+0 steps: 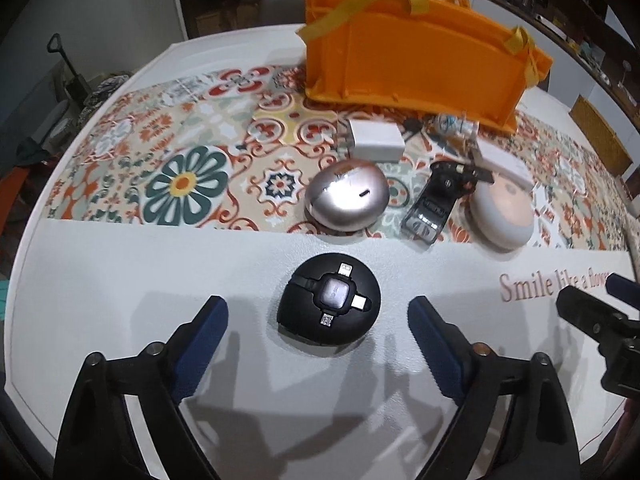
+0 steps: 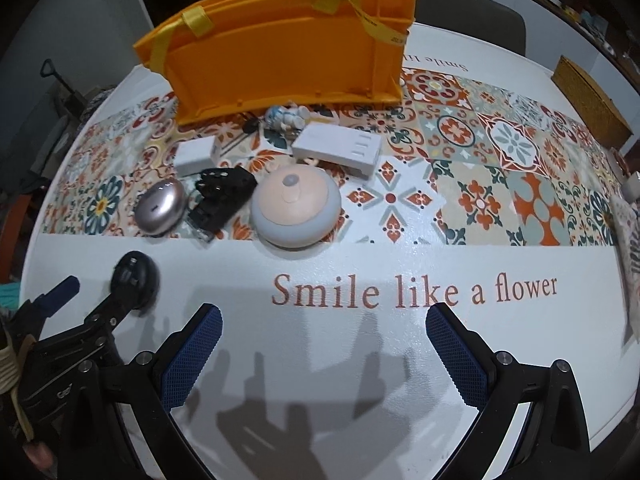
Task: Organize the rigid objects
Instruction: 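Lower the left tool onto the black round puck and close it, then lift the black puck with the left tool while the right tool grasps the peach round lamp, then carry the puck with the left tool while the right tool carries the lamp over the orange crate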
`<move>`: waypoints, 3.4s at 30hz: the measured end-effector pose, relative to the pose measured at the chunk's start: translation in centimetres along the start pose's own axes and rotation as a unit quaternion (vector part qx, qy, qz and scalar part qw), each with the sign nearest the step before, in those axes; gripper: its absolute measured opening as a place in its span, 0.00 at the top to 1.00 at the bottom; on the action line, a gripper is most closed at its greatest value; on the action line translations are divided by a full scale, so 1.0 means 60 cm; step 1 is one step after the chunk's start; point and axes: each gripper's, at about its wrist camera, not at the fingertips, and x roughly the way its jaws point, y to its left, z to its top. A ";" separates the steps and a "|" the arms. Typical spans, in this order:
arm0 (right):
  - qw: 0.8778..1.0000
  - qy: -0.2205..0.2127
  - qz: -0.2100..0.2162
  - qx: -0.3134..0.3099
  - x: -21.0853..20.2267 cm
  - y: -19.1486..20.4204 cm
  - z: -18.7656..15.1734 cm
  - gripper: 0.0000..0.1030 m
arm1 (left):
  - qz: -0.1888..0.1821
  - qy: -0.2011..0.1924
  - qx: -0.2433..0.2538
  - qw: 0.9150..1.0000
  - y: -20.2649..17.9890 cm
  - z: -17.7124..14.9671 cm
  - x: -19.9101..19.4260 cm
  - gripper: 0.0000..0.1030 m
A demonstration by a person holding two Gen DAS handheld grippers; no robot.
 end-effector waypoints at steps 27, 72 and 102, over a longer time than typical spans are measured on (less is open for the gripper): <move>1.000 0.006 -0.028 0.009 0.037 0.020 -0.008 0.00 | -0.038 0.005 0.037 0.999 -0.008 0.003 0.041 0.43; 0.996 -0.060 0.001 -0.063 0.137 0.060 0.081 0.25 | -0.054 -0.054 0.049 0.996 -0.013 0.034 0.026 0.44; 0.997 -0.071 0.008 -0.003 -0.030 0.046 0.063 0.28 | -0.089 -0.078 0.039 0.992 -0.007 0.083 -0.090 0.44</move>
